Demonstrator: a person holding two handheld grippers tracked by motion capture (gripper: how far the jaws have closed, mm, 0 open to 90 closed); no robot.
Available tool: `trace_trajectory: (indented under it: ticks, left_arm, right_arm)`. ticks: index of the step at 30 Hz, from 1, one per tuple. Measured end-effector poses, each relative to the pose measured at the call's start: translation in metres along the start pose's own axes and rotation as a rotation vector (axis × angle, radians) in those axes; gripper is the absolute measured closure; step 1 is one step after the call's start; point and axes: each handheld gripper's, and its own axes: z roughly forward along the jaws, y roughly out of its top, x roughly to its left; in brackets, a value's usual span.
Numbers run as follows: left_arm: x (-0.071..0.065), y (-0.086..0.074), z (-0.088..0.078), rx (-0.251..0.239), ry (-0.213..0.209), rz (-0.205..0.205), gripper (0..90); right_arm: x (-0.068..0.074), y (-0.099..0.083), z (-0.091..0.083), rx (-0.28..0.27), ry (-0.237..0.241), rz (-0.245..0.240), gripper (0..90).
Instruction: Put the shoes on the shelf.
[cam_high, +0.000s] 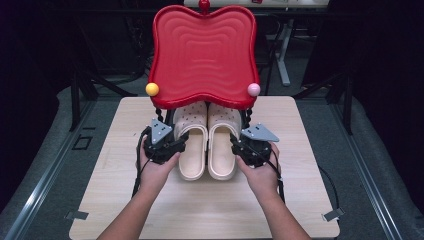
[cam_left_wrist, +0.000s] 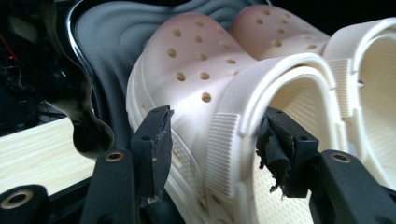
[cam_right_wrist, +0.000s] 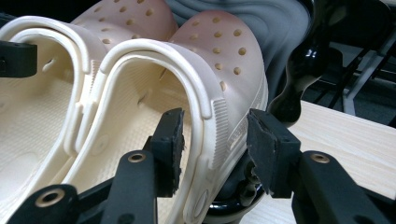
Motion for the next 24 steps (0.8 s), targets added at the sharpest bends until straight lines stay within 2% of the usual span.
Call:
trace_trajectory:
  ticks: [8,15,20,22,24]
  left_arm:
    - [0.0,-0.008,-0.008,0.005,0.002,0.005,47.1]
    - [-0.004,-0.021,-0.015,0.013,0.002,0.008,56.4]
    - [-0.008,-0.027,-0.015,0.029,0.014,0.022,58.4]
    - [-0.008,-0.03,-0.015,0.033,0.021,0.018,59.3]
    - [-0.009,-0.032,-0.013,0.049,0.006,0.0,62.6]
  right_arm:
    - [0.001,-0.005,-0.007,0.012,0.013,-0.009,55.9]
    - [0.003,-0.016,-0.01,0.042,0.021,0.004,59.6]
    - [0.007,-0.024,-0.01,0.062,0.024,0.012,61.6]
    - [0.008,-0.027,-0.007,0.064,0.036,0.032,62.1]
    - [0.01,-0.03,-0.005,0.073,0.035,0.041,63.4]
